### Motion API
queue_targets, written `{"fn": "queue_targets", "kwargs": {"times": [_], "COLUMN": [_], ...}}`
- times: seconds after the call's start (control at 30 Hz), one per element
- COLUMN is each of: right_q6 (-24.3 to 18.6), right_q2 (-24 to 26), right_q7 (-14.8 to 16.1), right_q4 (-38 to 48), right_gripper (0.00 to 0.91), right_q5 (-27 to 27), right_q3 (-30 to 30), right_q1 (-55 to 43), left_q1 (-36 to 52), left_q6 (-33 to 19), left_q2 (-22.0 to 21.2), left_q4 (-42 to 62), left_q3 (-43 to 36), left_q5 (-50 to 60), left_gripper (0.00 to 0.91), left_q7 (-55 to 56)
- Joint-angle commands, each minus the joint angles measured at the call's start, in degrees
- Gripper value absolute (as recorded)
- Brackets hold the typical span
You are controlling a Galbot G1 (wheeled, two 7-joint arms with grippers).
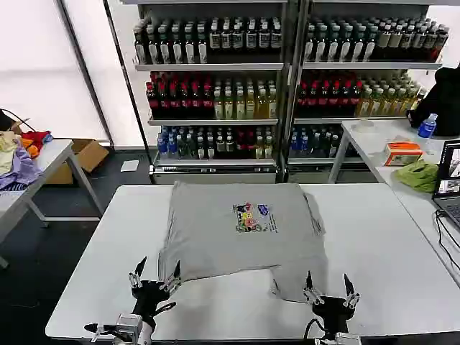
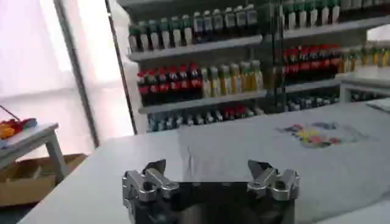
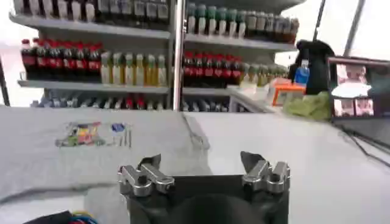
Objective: Fold and organize the clothes.
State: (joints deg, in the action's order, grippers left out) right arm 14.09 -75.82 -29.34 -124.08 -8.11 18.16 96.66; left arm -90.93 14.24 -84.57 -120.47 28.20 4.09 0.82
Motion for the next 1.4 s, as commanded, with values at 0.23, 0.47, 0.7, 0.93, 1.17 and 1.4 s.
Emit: {"fn": "queue_targets", "kwargs": {"times": [0.23,0.47,0.7,0.93,1.17,1.4], "right_q6": [1.6,1.6,2.2,2.5,2.7,2.7], "right_q2": [-0.8,-1.3,-1.6,-1.5,-1.5,-1.5], "right_q7": [-0.5,-0.4,-0.3,-0.2,-0.1,0.4], "right_q4": [2.2,3.5,4.2,4.8,5.0,5.4], "right_gripper": [0.907,0.907,0.907,0.907,0.373,0.000], "right_q5": [-2.2,-2.2,-2.5,-2.6,-2.8,-3.0], "right_q3": [-0.5,-0.8,-1.2,-1.1,-1.2,-1.3], "right_q1": [-0.4,-0.7,-1.0,-1.1,-1.1,-0.8], "left_q1": [1.4,1.7,1.4,1.6,1.7,1.5], "left_q6": [2.3,2.9,5.5,8.9,10.3,10.9], "left_q2": [0.3,0.7,1.0,1.5,1.6,1.8], "left_q4": [5.1,5.8,4.9,3.7,4.3,4.6], "left_q3": [0.6,0.8,0.6,0.6,0.3,0.2], "left_q5": [0.2,-0.9,-1.6,-8.2,-9.0,-8.9], "left_gripper": [0.907,0.907,0.907,0.907,0.050,0.010], "left_q7": [-0.2,-0.2,-0.8,-1.3,-1.4,-1.3]}}
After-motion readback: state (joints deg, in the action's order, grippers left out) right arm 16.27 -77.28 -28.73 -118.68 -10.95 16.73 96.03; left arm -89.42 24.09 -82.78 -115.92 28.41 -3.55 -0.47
